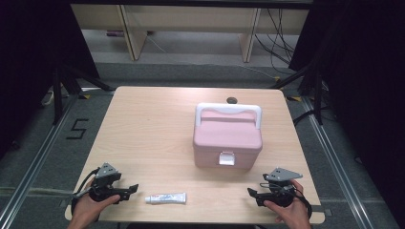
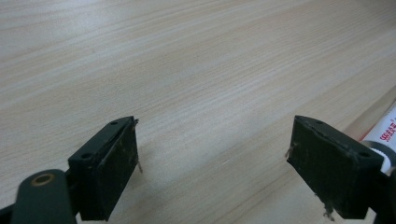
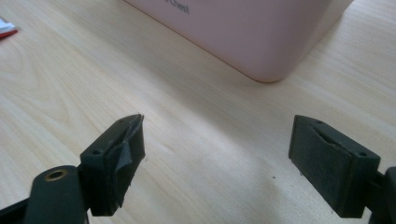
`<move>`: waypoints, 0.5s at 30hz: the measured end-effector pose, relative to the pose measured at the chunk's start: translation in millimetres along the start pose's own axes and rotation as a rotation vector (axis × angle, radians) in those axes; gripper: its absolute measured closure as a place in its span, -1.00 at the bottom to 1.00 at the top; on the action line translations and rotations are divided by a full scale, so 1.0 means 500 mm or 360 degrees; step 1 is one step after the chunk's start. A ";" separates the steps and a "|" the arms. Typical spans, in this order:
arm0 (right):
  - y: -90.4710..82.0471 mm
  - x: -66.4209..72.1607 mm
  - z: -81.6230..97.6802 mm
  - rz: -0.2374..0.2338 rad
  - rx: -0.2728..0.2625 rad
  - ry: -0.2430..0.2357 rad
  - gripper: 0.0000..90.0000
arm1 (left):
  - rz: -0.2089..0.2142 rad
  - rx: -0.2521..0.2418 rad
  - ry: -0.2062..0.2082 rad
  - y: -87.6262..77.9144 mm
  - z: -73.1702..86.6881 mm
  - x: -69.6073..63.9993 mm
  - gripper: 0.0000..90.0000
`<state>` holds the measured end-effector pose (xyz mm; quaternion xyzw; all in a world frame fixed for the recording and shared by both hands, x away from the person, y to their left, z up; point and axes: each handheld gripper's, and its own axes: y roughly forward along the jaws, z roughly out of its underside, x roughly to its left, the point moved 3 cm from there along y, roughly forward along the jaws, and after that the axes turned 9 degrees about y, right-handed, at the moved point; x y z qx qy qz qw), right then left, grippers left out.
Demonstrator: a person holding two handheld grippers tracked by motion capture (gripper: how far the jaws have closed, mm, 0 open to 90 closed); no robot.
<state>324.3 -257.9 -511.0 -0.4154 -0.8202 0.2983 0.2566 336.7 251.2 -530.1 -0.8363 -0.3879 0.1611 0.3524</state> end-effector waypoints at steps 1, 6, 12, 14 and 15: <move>0.000 0.000 0.000 0.0000 0.0000 0.0000 -0.55 | 0.0000 0.0000 0.0000 0.000 0.000 0.000 -0.66; -0.004 0.009 -0.008 -0.0027 -0.0045 -0.0102 -0.49 | 0.0001 0.0015 0.0020 0.002 -0.001 0.000 -0.66; -0.008 0.040 -0.017 -0.0115 -0.0002 -0.0163 -0.42 | -0.0007 0.0003 0.0008 0.001 -0.001 0.001 -0.66; -0.011 0.053 -0.022 -0.0122 0.0000 -0.0195 -0.40 | -0.0020 -0.0007 0.0002 0.002 -0.001 0.000 -0.66; -0.011 0.061 -0.024 -0.0130 0.0001 -0.0220 -0.37 | -0.0019 -0.0002 0.0001 0.003 0.000 0.000 -0.66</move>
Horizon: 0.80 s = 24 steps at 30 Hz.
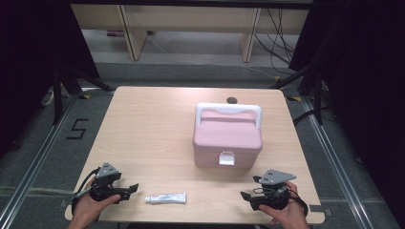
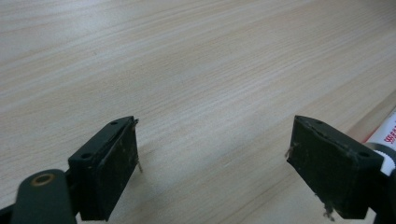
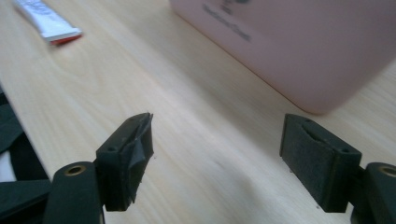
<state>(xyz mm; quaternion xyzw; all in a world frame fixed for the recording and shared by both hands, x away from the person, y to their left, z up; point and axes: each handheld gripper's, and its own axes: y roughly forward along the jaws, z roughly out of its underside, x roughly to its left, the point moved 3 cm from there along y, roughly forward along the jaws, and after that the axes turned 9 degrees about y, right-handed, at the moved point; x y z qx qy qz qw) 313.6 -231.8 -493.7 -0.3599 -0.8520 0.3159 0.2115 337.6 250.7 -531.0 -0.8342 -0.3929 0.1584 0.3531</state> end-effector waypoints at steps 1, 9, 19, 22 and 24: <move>0.000 0.008 -0.004 -0.0021 0.0013 -0.0025 -0.36 | 0.0008 0.0007 0.0004 0.000 0.000 0.000 -0.66; 0.029 0.085 -0.045 -0.0148 0.0094 -0.0242 -0.31 | 0.0009 0.0008 0.0013 0.001 -0.001 0.000 -0.66; 0.081 0.174 -0.119 -0.0255 0.0274 -0.0502 -0.07 | -0.0012 -0.0012 -0.0002 0.001 0.000 0.002 -0.66; 0.104 0.205 -0.143 -0.0290 0.0341 -0.0558 -0.03 | -0.0007 -0.0007 0.0004 0.000 0.000 0.002 -0.66; 0.121 0.224 -0.158 -0.0321 0.0383 -0.0619 -0.02 | -0.0007 0.0000 0.0002 -0.001 -0.001 0.003 -0.66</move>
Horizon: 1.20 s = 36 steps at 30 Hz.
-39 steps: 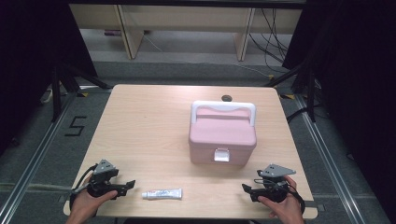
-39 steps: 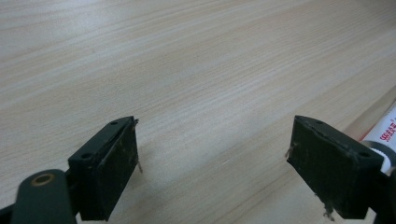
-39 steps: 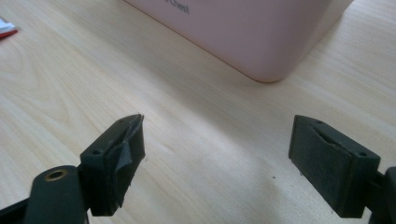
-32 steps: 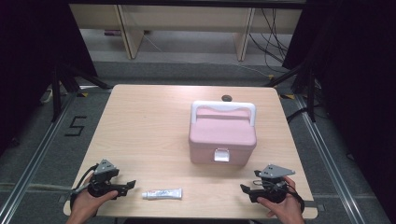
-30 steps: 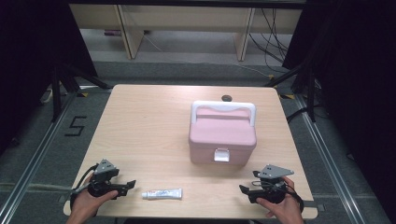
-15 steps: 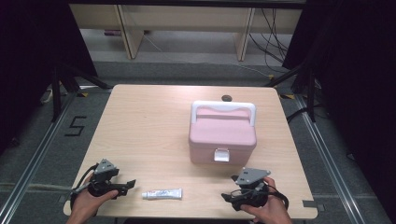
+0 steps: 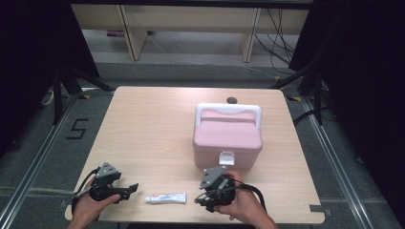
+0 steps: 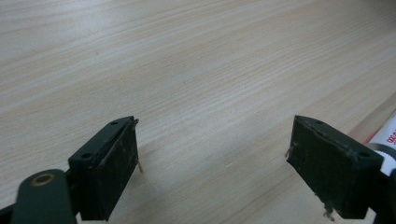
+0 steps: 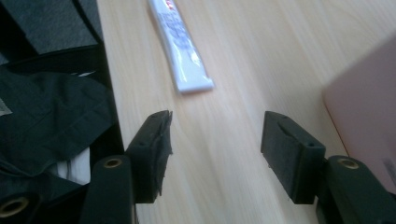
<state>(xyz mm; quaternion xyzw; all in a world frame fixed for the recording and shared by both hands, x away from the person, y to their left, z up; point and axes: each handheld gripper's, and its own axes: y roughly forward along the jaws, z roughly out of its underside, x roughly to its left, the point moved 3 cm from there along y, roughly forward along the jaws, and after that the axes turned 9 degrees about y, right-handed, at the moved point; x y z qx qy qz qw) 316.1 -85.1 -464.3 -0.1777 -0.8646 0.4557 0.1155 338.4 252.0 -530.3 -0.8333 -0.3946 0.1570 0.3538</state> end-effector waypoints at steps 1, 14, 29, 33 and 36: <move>0.008 0.002 -0.011 -0.0015 0.0010 -0.0025 0.00 | 0.0002 -0.0001 0.0006 0.000 -0.001 0.001 -0.66; 0.097 0.031 -0.104 -0.0120 0.0281 -0.0158 0.21 | -0.0025 -0.0002 -0.0012 0.000 0.000 0.004 -0.66; 0.189 0.056 -0.165 -0.0155 0.0500 -0.0372 0.23 | -0.0034 0.0032 -0.0025 -0.001 0.004 0.009 -0.65; 0.205 0.057 -0.175 -0.0155 0.0566 -0.0383 0.27 | -0.0038 0.0028 -0.0031 -0.001 0.003 0.009 -0.64; 0.212 0.058 -0.180 -0.0150 0.0587 -0.0386 0.29 | -0.0039 0.0022 -0.0028 -0.001 0.004 0.009 -0.64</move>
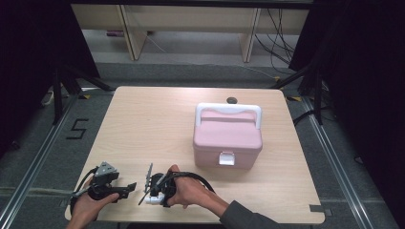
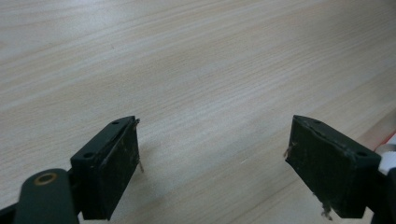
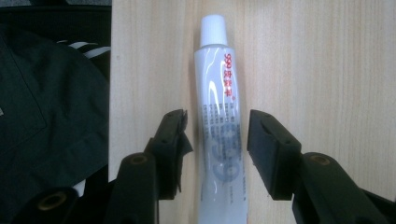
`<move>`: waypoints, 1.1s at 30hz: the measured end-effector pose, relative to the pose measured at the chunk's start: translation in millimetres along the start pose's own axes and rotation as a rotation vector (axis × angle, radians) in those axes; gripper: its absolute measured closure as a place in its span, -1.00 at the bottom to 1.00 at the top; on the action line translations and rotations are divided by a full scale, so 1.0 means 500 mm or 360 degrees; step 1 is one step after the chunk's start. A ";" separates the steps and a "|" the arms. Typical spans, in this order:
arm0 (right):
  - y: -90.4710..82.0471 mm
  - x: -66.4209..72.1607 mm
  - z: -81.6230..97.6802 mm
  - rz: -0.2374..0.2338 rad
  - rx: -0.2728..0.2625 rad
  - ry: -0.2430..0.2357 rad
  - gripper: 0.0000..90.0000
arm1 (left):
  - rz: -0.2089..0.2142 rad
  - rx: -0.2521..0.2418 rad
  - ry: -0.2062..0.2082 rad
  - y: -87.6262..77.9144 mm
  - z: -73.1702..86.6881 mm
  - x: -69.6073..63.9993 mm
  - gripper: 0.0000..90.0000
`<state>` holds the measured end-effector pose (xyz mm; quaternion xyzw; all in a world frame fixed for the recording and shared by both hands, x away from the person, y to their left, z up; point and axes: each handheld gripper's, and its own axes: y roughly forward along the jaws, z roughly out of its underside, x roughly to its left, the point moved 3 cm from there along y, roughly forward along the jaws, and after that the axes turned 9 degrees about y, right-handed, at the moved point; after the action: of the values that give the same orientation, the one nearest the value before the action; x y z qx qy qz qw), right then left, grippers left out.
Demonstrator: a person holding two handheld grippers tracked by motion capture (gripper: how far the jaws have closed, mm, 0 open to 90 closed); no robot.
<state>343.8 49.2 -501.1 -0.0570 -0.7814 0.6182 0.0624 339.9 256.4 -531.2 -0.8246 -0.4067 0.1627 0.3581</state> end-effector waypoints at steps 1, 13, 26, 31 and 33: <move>0.006 -0.003 -0.004 -0.0007 0.0026 -0.0009 0.30 | 0.0008 0.0014 0.0005 -0.001 0.001 0.000 -0.64; 0.024 -0.007 -0.020 -0.0025 0.0130 -0.0066 0.46 | 0.0014 0.0024 0.0013 0.001 0.000 -0.001 -0.64; 0.011 0.011 -0.013 0.0011 0.0134 -0.0109 0.56 | 0.0011 0.0022 0.0017 0.001 0.000 -0.001 -0.64; -0.019 0.009 0.007 0.0036 0.0100 -0.0082 0.56 | 0.0003 0.0016 0.0011 0.001 0.000 0.000 -0.64; -0.036 0.006 0.020 0.0055 0.0104 -0.0062 0.56 | 0.0008 0.0027 0.0015 0.000 0.001 0.001 -0.64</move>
<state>339.0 36.2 -485.7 -0.0564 -0.7608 0.6454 0.0382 339.7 257.0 -531.7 -0.8233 -0.4014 0.1632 0.3666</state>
